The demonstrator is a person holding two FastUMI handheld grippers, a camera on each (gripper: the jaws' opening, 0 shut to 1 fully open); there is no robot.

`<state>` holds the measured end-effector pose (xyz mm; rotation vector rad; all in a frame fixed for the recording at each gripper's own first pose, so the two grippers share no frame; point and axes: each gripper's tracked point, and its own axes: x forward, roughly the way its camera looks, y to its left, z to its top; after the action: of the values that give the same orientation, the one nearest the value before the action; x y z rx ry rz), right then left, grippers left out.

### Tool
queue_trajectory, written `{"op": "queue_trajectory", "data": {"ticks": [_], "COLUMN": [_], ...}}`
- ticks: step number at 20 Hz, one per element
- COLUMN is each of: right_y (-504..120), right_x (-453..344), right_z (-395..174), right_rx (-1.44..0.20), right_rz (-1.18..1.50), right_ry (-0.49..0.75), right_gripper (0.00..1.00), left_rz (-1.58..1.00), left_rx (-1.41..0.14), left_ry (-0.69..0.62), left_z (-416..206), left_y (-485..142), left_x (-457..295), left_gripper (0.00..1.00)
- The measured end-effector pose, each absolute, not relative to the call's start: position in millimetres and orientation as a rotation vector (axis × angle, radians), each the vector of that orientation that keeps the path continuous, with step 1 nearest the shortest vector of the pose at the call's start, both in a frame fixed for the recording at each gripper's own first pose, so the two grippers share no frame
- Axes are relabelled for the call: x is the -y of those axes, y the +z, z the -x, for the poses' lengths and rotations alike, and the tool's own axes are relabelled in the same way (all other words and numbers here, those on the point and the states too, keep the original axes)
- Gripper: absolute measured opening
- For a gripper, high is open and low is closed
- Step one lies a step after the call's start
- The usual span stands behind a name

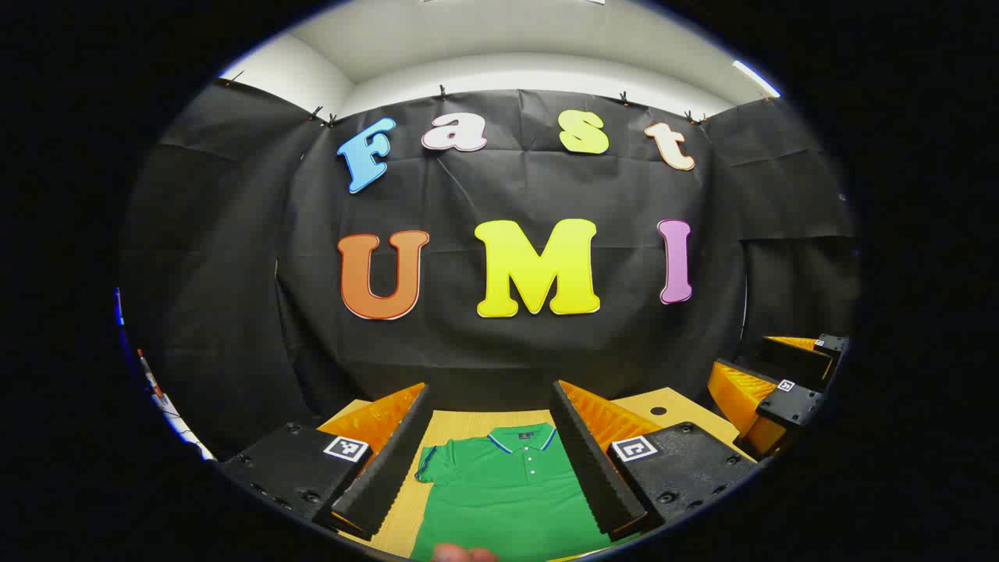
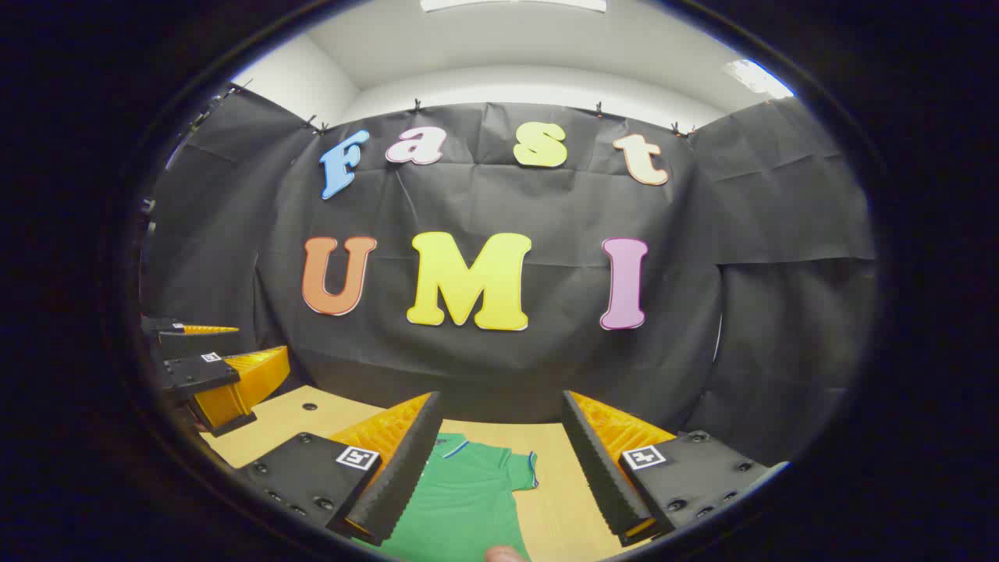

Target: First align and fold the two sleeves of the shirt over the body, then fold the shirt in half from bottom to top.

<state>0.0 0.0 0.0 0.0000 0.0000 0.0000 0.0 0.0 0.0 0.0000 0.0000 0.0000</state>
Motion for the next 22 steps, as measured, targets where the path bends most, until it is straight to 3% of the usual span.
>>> {"op": "queue_trajectory", "data": {"ticks": [21,22], "right_y": [-13.1,-14.6], "right_x": [15.9,16.2], "right_z": [-27.0,-29.7], "right_rx": [-0.048,-0.052], "right_rz": [-0.024,-0.024], "right_ry": [0.032,0.037], "right_gripper": [0.96,0.96], "left_rz": [0.008,0.013], "left_rx": [-0.002,-0.006], "left_ry": [-0.034,-0.040], "left_z": [-23.3,-23.4], "left_y": [-2.2,-2.9], "left_x": [24.0,27.2], "left_gripper": [0.97,0.88]}}
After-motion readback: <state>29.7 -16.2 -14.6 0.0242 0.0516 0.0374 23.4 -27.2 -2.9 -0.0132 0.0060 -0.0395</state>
